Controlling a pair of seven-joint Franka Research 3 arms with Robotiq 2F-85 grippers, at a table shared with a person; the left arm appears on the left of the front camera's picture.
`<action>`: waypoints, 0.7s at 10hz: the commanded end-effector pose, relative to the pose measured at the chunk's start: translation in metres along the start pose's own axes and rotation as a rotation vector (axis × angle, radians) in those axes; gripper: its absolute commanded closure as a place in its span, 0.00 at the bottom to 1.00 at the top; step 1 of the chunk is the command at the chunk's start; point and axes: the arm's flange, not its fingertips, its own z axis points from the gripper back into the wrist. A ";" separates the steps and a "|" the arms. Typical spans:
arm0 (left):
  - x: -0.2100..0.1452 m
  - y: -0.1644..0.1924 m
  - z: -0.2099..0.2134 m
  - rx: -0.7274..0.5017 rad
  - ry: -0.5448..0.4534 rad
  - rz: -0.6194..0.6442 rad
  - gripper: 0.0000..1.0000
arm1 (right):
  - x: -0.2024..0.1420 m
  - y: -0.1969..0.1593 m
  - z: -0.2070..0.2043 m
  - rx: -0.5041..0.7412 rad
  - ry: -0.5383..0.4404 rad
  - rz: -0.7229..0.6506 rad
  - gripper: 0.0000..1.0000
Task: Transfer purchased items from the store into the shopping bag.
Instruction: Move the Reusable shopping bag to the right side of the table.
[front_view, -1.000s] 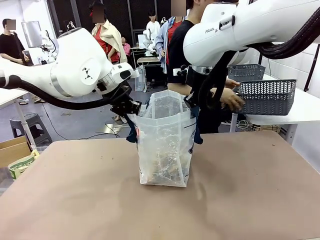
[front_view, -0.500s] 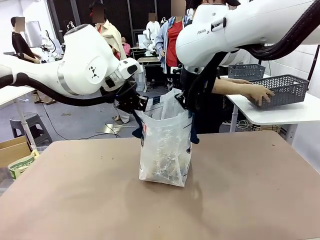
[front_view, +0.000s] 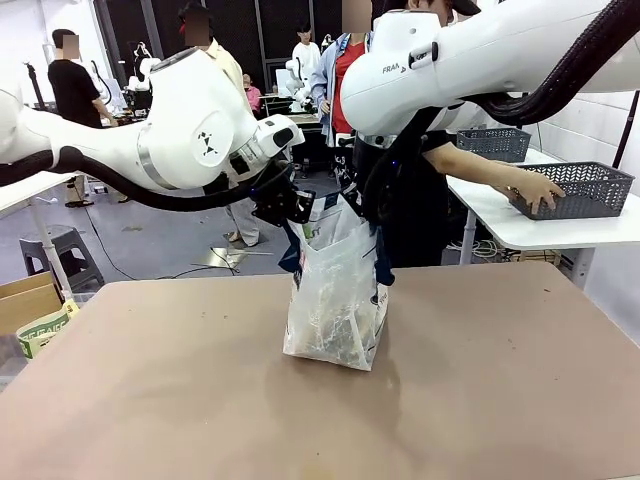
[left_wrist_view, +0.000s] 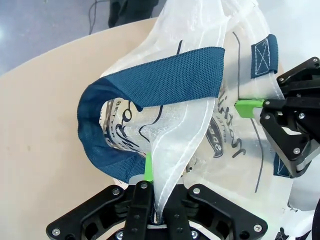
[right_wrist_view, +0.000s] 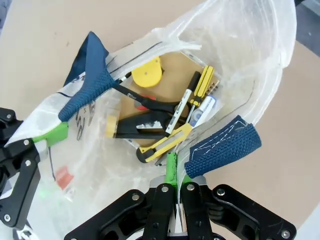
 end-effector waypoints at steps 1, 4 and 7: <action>-0.002 0.005 0.008 0.014 -0.011 -0.001 1.00 | -0.004 -0.002 0.002 0.001 -0.004 0.011 1.00; 0.001 -0.013 0.002 0.015 0.057 0.110 1.00 | 0.009 0.006 -0.001 0.017 -0.014 -0.096 1.00; 0.000 -0.021 0.004 0.050 0.136 0.230 1.00 | 0.012 0.010 -0.002 0.007 -0.041 -0.190 1.00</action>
